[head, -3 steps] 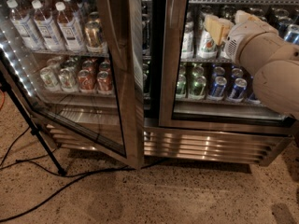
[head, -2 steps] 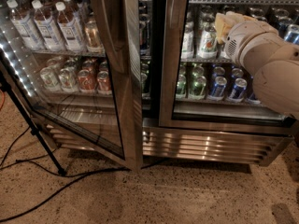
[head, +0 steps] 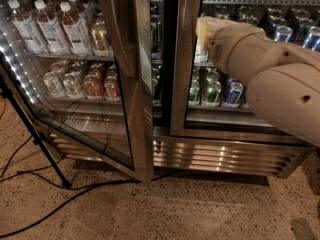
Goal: Open left fridge door
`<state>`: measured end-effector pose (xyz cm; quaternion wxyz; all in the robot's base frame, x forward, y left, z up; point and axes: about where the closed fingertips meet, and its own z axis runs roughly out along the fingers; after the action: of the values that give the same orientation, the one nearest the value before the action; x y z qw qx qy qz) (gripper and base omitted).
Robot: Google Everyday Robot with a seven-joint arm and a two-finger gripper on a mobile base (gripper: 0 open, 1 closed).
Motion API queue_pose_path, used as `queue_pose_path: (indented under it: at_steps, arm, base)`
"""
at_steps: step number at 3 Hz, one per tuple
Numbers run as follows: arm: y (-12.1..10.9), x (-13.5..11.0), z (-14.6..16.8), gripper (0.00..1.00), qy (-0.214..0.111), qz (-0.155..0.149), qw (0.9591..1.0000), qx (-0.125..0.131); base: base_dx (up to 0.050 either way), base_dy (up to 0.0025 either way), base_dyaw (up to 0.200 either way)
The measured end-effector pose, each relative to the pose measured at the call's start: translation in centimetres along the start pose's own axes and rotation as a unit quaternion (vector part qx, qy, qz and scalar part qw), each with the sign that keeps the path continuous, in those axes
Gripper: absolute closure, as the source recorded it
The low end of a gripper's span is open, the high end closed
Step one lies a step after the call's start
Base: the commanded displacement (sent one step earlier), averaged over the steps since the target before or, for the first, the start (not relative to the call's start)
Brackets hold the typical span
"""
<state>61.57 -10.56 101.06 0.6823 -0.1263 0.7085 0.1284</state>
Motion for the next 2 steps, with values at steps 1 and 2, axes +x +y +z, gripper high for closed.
queue_pose_path:
  at_steps: [1, 2]
  arm:
    - [12.0, 2.4, 1.3, 1.0, 0.051, 0.005, 0.9941, -0.096]
    - [13.4, 3.1, 1.7, 1.0, 0.059, 0.014, 0.992, -0.11]
  base:
    - [0.0, 0.0, 0.0]
    - [0.0, 0.0, 0.0]
